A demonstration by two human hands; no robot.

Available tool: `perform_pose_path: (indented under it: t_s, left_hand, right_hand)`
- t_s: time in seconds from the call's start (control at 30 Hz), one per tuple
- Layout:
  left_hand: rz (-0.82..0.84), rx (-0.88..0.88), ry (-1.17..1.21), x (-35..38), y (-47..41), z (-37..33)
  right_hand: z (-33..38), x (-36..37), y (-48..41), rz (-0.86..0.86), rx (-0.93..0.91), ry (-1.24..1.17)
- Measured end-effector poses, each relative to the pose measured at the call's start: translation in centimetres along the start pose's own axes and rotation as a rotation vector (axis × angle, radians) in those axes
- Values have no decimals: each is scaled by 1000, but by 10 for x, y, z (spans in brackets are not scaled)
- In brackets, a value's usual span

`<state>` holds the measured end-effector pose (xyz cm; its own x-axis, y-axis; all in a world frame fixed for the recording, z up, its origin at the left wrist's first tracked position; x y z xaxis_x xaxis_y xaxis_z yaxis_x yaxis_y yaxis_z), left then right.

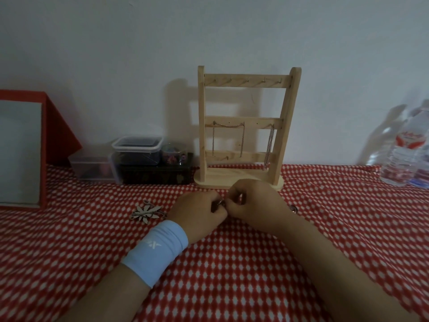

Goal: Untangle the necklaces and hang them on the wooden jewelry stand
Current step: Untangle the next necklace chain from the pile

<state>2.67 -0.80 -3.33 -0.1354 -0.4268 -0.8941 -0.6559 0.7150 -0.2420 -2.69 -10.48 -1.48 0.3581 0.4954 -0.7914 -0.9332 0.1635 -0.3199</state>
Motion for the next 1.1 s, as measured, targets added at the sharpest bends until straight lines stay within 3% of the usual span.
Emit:
perform_pose_path:
  t_s: [0.2,0.4,0.57,0.8,1.1]
  left_hand:
    - [9,-85,454,4,-5,17]
    - [-29,-118,732,5,-1,13]
    - [-103,-61,754,-7,1,12]
    - [-79,-65,829,-6,-2,16]
    - [-45,-58,856,2,-2,11]
  right_hand:
    - [-11,18,8,209,211,-409]
    - [-8,4,6,120,203,-461]
    - [-11,2,8,100,249,-682]
    - [-10,-4,7,35,244,-582]
    - [-15,14,12,121,329,-813]
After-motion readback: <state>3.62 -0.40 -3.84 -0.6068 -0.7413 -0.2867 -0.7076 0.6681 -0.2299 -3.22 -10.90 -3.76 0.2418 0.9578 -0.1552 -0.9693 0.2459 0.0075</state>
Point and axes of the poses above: each hand's wrist, its own y-axis away from the middle knuckle, its own x-axis out of the palm, z = x × y, the point moved 10 cm from there along -y, towards the middle knuckle, and after that the axes turned 2 degrees about -y, right-handed, at the moved point
